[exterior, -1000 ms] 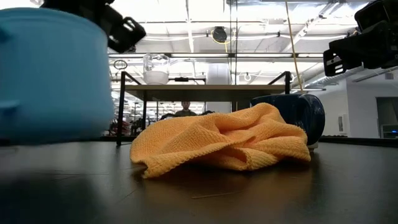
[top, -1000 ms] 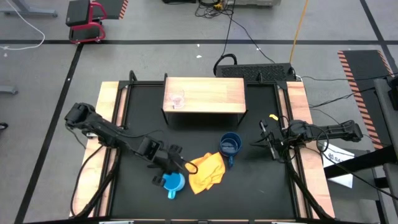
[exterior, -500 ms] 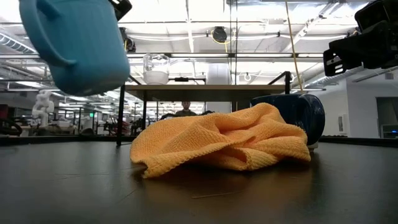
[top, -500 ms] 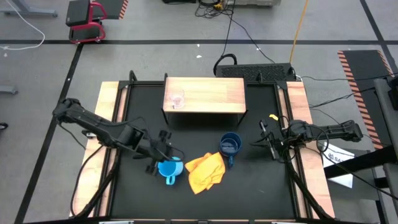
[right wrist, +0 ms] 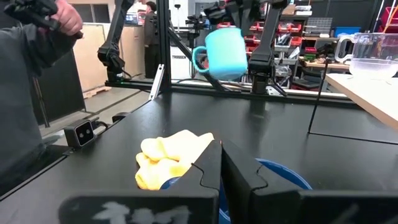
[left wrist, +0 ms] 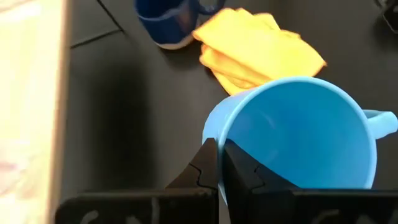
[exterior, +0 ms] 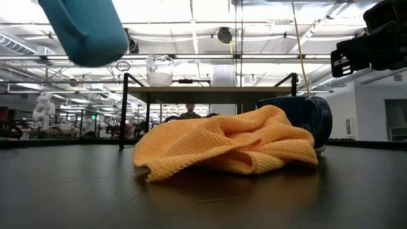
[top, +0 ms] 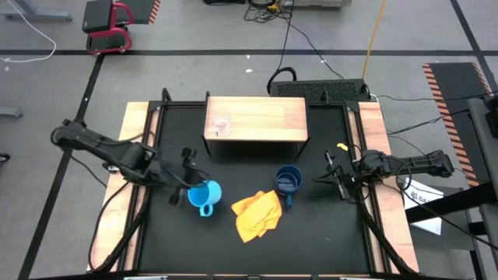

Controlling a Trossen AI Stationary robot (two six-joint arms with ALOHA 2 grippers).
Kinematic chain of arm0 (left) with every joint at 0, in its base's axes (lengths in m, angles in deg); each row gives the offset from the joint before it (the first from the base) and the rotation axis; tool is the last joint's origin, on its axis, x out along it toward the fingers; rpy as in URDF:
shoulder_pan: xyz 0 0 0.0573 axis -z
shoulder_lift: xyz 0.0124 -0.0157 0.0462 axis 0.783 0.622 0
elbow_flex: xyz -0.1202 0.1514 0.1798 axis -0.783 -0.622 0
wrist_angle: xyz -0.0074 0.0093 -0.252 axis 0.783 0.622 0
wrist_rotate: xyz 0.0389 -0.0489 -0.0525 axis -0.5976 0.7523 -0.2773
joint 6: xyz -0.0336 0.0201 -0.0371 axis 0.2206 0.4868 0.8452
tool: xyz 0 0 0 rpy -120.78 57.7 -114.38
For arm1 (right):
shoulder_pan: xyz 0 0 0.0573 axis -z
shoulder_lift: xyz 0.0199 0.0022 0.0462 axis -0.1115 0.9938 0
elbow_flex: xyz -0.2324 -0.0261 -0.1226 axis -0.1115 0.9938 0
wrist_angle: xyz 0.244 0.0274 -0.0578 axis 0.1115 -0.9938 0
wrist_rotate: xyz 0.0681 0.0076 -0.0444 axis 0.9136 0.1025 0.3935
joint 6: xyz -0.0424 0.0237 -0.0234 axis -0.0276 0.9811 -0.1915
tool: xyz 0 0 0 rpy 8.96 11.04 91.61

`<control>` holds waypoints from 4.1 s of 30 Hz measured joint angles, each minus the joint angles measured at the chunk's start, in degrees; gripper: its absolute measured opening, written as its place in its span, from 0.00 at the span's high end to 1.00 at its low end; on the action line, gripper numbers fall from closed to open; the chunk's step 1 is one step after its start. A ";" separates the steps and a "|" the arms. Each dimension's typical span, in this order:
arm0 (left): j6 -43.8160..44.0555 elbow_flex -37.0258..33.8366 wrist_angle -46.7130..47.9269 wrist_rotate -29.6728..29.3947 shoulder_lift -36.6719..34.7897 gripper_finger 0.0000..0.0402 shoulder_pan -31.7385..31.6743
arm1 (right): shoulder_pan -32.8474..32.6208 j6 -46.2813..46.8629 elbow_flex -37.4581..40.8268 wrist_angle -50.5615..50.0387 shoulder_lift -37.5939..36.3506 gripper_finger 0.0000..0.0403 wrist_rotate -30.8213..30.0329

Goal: Stack small to large cups/mugs on shelf
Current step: Put the light blue mug on the shelf

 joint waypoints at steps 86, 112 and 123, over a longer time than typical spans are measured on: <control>-13.65 -30.56 -36.51 -6.58 -37.82 0.99 -7.61 | 0.02 -0.82 0.02 2.23 -0.01 1.00 -0.02; -21.30 -6.03 -44.07 19.27 -8.32 0.99 -36.22 | 0.02 -1.51 0.00 1.97 -0.01 1.00 -0.07; -21.51 9.32 -35.93 31.77 2.78 0.99 -47.62 | 0.02 -0.53 0.01 2.04 0.00 1.00 -0.08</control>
